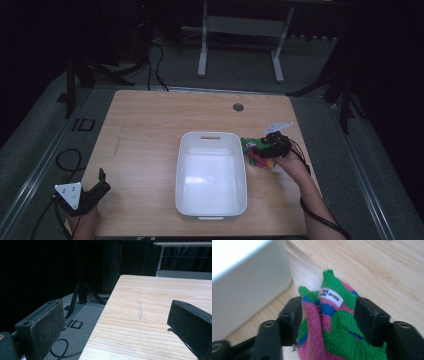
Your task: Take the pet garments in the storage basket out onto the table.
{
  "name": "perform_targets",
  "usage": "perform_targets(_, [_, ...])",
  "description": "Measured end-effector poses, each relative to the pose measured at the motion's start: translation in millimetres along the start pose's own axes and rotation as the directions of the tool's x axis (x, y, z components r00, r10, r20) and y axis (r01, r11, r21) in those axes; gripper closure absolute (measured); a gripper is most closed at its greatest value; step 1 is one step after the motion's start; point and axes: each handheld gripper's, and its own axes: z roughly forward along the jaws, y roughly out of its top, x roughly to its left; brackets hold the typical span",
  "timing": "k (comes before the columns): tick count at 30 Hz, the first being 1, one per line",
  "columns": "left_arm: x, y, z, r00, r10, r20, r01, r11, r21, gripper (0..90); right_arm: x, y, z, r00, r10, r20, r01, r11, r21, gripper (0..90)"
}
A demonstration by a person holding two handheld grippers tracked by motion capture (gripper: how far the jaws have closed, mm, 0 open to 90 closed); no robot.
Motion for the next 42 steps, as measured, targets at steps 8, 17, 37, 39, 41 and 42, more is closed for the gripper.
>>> perform_targets(8, [0.0, -0.1, -0.2, 1.0, 0.001, 0.0, -0.001, 1.0, -0.003, 1.9, -4.3, -6.5, -29.3, 0.9995, 0.032, 0.007, -0.031, 0.997, -0.066, 29.2])
perform_targets(17, [-0.5, -0.2, -0.5, 1.0, 0.004, -0.001, -0.004, 1.0, -0.006, 1.9, -19.0, -39.6, -55.1, 0.9927, 0.115, 0.037, -0.11, 0.986, -0.125, 13.3])
perform_targets(37, [-0.2, -0.3, -0.6, 1.0, 0.002, -0.002, -0.002, 1.0, -0.007, 1.9, -24.7, -107.8, -87.0, 0.945, 0.256, 0.203, -0.199, 0.943, -0.265, 11.3])
perform_targets(39, [-0.3, -0.2, -0.6, 1.0, 0.002, -0.003, -0.002, 1.0, -0.006, 1.9, -24.3, -115.5, -87.7, 0.9418, 0.264, 0.208, -0.208, 0.944, -0.256, 11.2])
perform_targets(41, [-0.4, -0.3, -0.6, 1.0, 0.003, -0.003, -0.003, 1.0, -0.007, 1.9, -23.3, -128.3, -86.9, 0.9353, 0.278, 0.219, -0.226, 0.945, -0.237, 11.2])
perform_targets(42, [-0.5, -0.3, -0.6, 1.0, 0.003, -0.004, -0.003, 1.0, -0.007, 1.9, -23.3, -128.3, -86.9, 0.9353, 0.278, 0.219, -0.226, 0.945, -0.237, 11.2])
